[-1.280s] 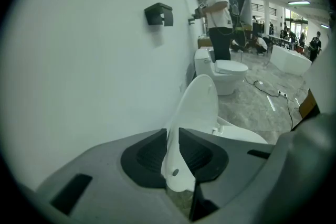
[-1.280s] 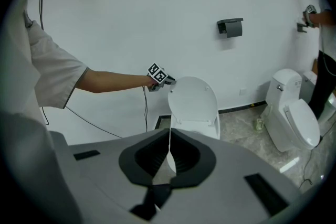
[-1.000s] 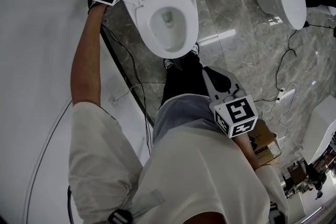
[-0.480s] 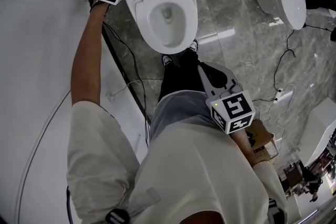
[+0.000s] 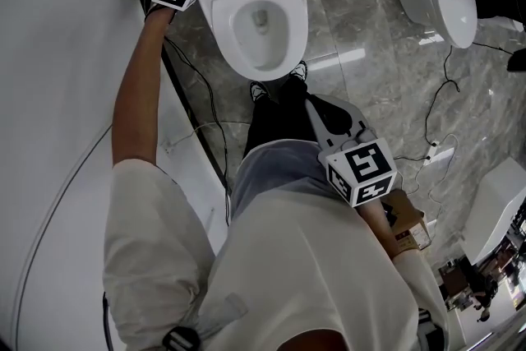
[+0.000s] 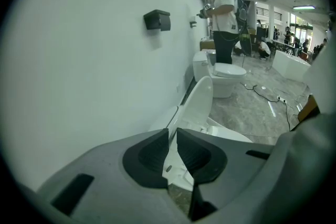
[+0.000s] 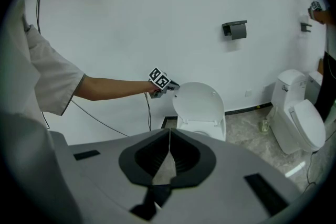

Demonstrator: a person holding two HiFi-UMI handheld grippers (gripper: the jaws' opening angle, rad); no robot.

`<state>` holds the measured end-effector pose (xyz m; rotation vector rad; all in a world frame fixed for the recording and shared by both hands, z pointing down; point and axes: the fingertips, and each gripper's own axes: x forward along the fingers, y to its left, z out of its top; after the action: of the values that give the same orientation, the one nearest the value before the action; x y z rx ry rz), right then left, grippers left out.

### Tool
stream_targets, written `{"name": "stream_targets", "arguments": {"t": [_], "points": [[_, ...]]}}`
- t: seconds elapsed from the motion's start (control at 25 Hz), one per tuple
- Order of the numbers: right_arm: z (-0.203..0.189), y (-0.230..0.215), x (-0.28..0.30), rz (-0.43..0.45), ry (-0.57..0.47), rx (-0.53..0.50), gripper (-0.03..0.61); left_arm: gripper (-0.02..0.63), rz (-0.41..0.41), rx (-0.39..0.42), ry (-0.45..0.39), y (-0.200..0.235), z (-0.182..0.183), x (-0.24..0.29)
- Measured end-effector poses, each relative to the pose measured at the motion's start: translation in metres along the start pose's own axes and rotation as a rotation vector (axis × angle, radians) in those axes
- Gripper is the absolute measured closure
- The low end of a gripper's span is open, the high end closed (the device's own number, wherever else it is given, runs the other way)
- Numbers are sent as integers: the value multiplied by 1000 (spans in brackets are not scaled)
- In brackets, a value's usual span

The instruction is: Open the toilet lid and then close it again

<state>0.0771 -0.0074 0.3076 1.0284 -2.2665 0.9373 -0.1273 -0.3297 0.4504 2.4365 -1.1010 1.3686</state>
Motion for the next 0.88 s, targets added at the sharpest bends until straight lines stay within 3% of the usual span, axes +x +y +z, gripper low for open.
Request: {"name": "stream_targets", "arguments": {"t": [0.2, 0.36, 0.52, 0.68, 0.88], "points": [[-5, 11, -4, 4, -6, -3, 568, 575, 6, -11, -7, -10, -5, -11], [-10, 14, -5, 4, -8, 0, 568, 575, 31, 91, 21, -20, -9, -12], [-12, 21, -6, 8, -13, -1, 568, 575, 14, 74, 10, -27, -11, -16], [-14, 27, -7, 12, -17, 1, 568, 577, 30, 177, 38, -38, -15, -21], [-17, 36, -7, 21, -19, -2, 568, 575, -10, 148, 25, -51, -21, -25]]}}
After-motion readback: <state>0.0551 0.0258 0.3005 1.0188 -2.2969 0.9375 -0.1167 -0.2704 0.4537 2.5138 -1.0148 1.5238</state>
